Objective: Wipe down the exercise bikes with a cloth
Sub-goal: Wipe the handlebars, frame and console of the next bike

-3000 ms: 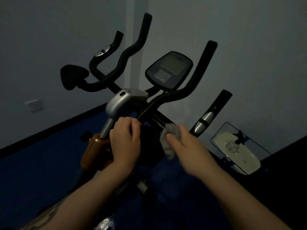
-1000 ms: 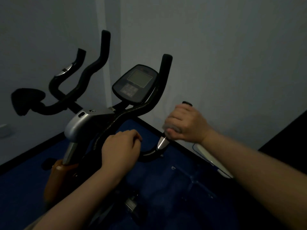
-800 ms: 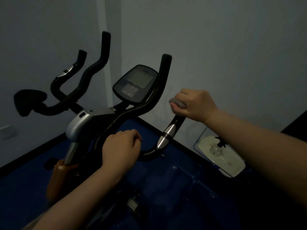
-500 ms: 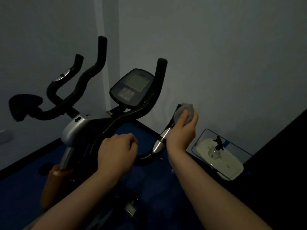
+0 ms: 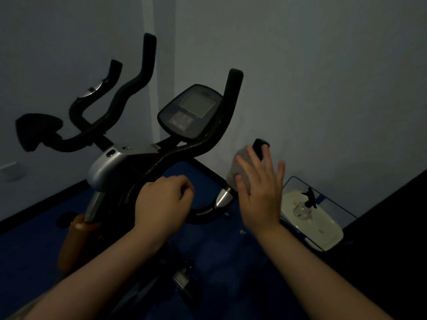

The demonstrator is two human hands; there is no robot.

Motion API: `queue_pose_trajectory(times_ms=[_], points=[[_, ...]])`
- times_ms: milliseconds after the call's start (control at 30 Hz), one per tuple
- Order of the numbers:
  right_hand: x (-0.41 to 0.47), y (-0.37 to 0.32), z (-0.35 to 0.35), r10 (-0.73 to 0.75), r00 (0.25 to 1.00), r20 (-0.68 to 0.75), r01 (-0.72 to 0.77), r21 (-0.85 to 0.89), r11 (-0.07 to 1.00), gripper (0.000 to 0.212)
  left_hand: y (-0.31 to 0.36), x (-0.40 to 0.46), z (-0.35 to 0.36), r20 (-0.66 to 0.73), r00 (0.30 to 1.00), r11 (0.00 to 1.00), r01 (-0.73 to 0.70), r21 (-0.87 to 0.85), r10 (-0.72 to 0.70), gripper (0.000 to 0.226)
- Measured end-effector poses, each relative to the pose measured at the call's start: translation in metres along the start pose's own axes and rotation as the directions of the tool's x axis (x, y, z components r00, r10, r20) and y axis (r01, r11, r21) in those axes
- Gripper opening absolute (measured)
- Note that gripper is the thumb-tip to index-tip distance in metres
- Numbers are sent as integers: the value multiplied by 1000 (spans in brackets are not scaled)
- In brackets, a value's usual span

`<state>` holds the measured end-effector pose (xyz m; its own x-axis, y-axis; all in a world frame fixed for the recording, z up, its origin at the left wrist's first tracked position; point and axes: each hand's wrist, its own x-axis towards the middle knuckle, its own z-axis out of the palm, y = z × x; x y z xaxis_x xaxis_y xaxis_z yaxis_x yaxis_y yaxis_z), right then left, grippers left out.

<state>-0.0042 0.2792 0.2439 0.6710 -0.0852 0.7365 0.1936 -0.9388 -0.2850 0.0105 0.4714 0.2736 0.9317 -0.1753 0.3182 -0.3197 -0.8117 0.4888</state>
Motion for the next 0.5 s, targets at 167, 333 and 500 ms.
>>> queue_pose_trajectory(times_ms=[167,333,500], points=[[-22,-56,5,-278,915,294,302,-39,953,24,-5,-3,1,-169,980,911,29,-410,-107,16],[-19,-70,8,-344,810,474,421,-64,905,47,-27,-24,-10,-423,900,918,-76,-390,-105,17],[-7,-86,13,-183,762,621,380,-201,903,41,-56,-40,-5,-453,857,966,174,-190,-244,19]])
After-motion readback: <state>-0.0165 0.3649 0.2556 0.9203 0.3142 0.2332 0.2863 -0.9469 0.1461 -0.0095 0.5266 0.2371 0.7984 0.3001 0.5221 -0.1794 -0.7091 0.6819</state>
